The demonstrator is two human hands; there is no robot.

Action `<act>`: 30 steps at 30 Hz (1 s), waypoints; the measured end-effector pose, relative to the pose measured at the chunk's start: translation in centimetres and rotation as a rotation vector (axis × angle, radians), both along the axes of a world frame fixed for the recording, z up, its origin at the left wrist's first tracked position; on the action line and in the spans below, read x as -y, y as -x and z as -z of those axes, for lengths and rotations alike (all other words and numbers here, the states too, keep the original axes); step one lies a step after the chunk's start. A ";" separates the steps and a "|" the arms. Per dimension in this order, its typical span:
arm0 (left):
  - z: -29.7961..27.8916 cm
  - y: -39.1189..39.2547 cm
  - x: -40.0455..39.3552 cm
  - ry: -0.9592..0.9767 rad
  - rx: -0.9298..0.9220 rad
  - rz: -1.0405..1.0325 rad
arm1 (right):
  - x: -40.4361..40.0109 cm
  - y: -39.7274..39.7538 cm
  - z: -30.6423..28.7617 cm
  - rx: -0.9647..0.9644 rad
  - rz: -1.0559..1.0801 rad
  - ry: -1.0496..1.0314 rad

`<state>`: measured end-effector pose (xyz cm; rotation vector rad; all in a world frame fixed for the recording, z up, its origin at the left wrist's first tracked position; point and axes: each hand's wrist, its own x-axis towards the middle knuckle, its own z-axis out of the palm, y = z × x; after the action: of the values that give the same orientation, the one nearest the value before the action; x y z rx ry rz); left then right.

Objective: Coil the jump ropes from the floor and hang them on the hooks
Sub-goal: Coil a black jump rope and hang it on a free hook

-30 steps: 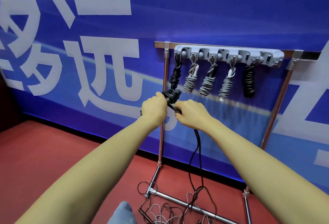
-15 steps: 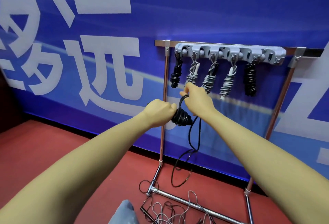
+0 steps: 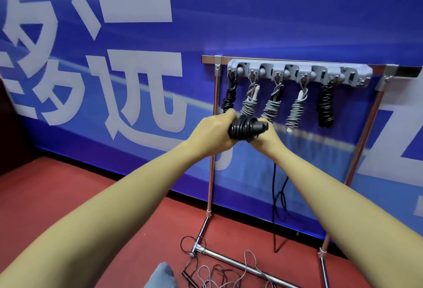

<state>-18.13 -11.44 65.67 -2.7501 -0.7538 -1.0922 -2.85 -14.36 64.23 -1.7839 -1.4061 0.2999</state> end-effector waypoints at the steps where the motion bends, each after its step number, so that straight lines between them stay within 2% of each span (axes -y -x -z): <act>1: -0.2 -0.3 0.4 0.107 0.053 -0.022 | 0.3 0.1 0.1 0.038 0.033 -0.008; 5: -0.4 -1.8 0.5 0.408 0.347 -0.059 | 1.2 0.5 0.3 0.509 0.253 -0.049; 7: -0.1 -2.2 0.0 0.506 0.399 -0.130 | 1.3 0.3 0.6 0.672 0.270 -0.076; 12: 1.3 -2.1 -1.0 0.580 0.295 -0.346 | 1.3 1.1 1.3 0.980 0.211 -0.177; 16: 1.9 -1.9 -1.8 0.627 0.218 -0.472 | 0.5 1.7 1.4 1.029 0.179 -0.273; 19: 1.7 -1.8 -2.0 0.524 0.050 -0.518 | 0.6 2.1 1.2 1.069 0.117 -0.281; 24: 1.3 -1.6 -2.0 0.285 -0.331 -0.556 | 0.9 2.4 1.2 1.118 0.109 -0.163; 30: 1.3 -1.2 -2.4 0.021 -0.584 -0.492 | 1.7 2.6 2.2 1.058 0.081 -0.198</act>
<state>-16.94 -9.01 64.33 -2.4704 -1.2267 -0.1743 -5.41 -16.07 62.07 -1.8779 -1.9348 -0.9324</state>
